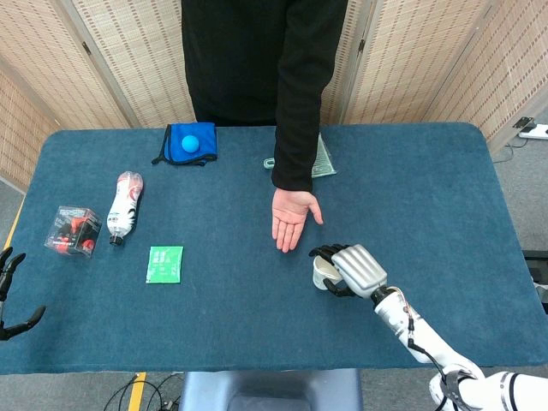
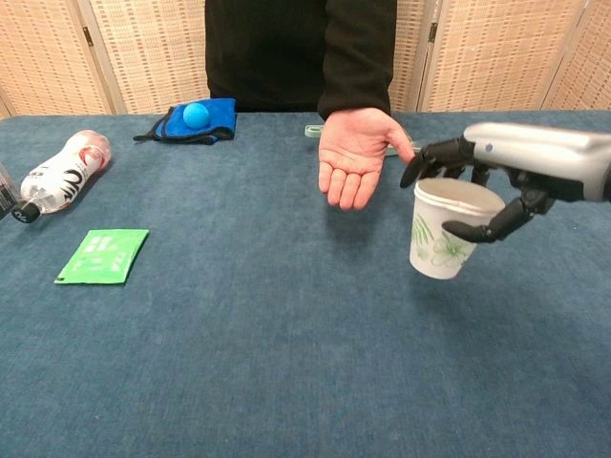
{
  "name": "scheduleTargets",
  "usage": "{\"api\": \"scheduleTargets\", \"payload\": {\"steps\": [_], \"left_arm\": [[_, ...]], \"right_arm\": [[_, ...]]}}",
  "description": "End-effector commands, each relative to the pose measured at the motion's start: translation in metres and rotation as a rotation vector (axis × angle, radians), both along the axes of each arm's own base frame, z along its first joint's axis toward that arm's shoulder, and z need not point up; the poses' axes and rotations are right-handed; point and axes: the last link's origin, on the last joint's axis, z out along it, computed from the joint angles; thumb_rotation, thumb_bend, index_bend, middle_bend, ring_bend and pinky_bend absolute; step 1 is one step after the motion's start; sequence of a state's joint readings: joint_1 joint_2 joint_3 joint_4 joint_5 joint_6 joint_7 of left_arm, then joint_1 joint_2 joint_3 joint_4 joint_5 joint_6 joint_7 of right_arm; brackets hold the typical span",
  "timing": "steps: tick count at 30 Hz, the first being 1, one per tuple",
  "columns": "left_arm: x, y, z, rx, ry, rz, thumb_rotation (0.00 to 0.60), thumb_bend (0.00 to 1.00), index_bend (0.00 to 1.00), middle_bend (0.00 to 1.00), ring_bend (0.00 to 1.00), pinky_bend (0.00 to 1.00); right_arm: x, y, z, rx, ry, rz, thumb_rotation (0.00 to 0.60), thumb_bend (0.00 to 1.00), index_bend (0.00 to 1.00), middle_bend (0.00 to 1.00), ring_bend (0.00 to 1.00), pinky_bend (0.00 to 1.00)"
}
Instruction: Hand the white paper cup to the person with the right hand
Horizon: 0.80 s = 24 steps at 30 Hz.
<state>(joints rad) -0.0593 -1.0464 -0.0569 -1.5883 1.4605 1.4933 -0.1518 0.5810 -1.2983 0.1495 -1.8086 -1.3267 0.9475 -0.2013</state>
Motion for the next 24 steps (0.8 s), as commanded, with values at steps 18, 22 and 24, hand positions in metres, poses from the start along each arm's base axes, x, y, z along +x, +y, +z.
{"api": "scheduleTargets", "payload": {"steps": [18,22,24], "left_arm": [[-0.005,0.007,0.004,0.0,-0.017,0.024,0.6,0.32,0.09,0.0,0.01,0.25],[-0.006,0.006,0.005,0.002,-0.023,0.023,0.6,0.32,0.09,0.0,0.01,0.25],[-0.006,0.006,0.005,0.0,-0.02,0.023,0.6,0.32,0.09,0.0,0.01,0.25]], "right_arm": [[0.086,-0.093,-0.007,-0.124,0.036,0.024,0.6,0.3,0.27,0.27,0.32,0.47],[0.081,-0.1,-0.02,-0.101,0.051,0.007,0.6,0.28,0.27,0.23,0.26,0.42],[0.079,-0.101,-0.024,-0.086,0.059,0.002,0.6,0.27,0.23,0.19,0.23,0.39]]}}
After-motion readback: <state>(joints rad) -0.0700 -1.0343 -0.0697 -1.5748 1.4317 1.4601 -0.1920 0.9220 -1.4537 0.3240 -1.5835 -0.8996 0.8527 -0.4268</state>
